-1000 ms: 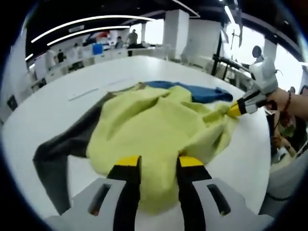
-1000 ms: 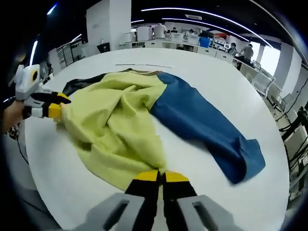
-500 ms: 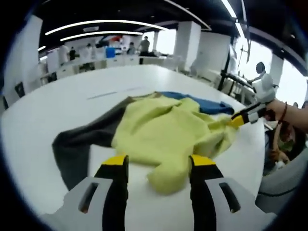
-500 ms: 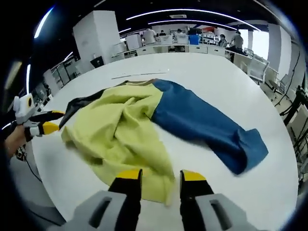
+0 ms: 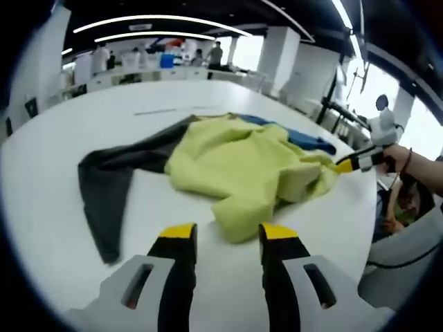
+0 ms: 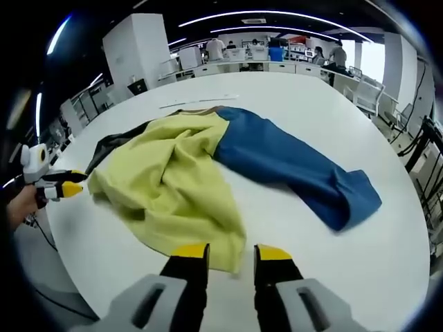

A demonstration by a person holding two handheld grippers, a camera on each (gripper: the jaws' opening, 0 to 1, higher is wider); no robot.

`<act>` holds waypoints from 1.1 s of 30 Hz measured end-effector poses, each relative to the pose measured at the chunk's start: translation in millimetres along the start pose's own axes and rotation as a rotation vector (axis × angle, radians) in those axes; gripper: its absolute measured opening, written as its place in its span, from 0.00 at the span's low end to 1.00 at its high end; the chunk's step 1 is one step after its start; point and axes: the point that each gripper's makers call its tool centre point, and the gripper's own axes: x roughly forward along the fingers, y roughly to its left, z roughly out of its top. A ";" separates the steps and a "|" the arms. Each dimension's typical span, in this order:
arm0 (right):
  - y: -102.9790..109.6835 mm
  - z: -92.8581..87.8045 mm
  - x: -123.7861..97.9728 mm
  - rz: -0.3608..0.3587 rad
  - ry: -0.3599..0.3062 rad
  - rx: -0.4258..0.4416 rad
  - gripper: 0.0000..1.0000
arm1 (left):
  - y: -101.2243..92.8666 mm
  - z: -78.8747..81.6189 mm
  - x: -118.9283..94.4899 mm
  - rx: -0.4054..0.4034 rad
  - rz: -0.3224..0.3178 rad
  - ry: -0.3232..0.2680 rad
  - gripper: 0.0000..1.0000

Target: Fold the garment on the visible template until the final outline fits inside the template.

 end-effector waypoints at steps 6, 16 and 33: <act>-1.1 0.0 1.9 0.005 -0.007 -0.014 0.17 | 3.2 0.4 7.1 -0.069 -0.022 -0.038 0.27; -4.6 -4.3 10.7 0.006 0.008 -0.036 0.11 | 1.7 -1.9 16.0 -0.109 -0.042 -0.039 0.12; 0.4 -5.0 10.2 -0.005 -0.004 -0.088 0.00 | 0.3 -3.3 11.9 -0.068 -0.024 -0.013 0.00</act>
